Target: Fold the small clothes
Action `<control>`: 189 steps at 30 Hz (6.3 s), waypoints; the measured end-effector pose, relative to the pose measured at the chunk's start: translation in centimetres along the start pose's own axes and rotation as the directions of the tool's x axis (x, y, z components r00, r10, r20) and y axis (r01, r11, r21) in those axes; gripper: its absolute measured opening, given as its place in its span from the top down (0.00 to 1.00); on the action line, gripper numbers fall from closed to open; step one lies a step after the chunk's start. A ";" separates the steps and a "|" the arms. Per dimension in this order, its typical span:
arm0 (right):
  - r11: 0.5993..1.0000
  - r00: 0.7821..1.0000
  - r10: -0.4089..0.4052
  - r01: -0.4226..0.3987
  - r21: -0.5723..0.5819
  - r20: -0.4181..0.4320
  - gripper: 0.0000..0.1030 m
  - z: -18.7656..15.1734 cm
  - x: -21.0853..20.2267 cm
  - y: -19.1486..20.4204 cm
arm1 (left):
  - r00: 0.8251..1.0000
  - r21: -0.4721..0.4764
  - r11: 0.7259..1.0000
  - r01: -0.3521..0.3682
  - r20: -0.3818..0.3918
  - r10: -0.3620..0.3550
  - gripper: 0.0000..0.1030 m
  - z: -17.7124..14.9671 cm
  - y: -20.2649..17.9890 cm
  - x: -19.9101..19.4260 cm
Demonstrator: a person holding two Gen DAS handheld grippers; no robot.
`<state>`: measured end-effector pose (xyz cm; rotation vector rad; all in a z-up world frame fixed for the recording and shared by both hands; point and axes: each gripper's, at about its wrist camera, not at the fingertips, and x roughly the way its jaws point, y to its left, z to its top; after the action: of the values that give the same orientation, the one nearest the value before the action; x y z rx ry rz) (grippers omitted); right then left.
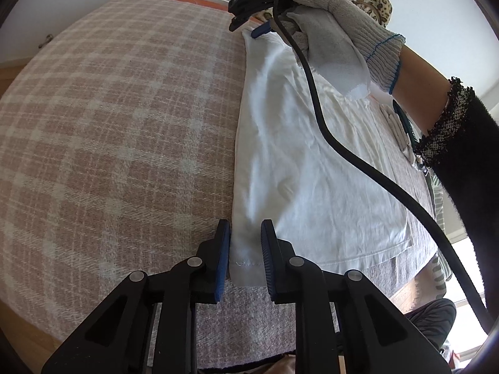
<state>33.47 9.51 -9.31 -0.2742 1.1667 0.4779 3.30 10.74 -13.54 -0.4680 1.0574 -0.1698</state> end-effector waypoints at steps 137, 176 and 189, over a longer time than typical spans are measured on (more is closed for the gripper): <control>0.987 0.990 0.139 -0.142 -0.079 -0.038 0.95 -34.6 -15.7 -9.0 | 0.998 0.385 0.922 -0.046 0.046 0.031 0.64 0.0 -9.9 -0.1; 0.887 0.917 0.101 -0.259 0.382 0.386 0.67 -36.6 -24.8 -29.1 | 0.991 0.614 0.790 -0.010 0.110 -0.073 0.76 -5.4 -18.4 0.4; 0.832 0.885 0.076 -0.310 0.461 0.458 0.51 -38.6 -26.9 -35.7 | 0.977 0.668 0.716 0.202 -0.084 -0.197 0.76 -8.4 -28.0 5.7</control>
<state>11.51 -44.54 -0.31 0.4216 0.8526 0.3564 1.25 -18.65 -8.91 0.0905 0.8716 -0.7287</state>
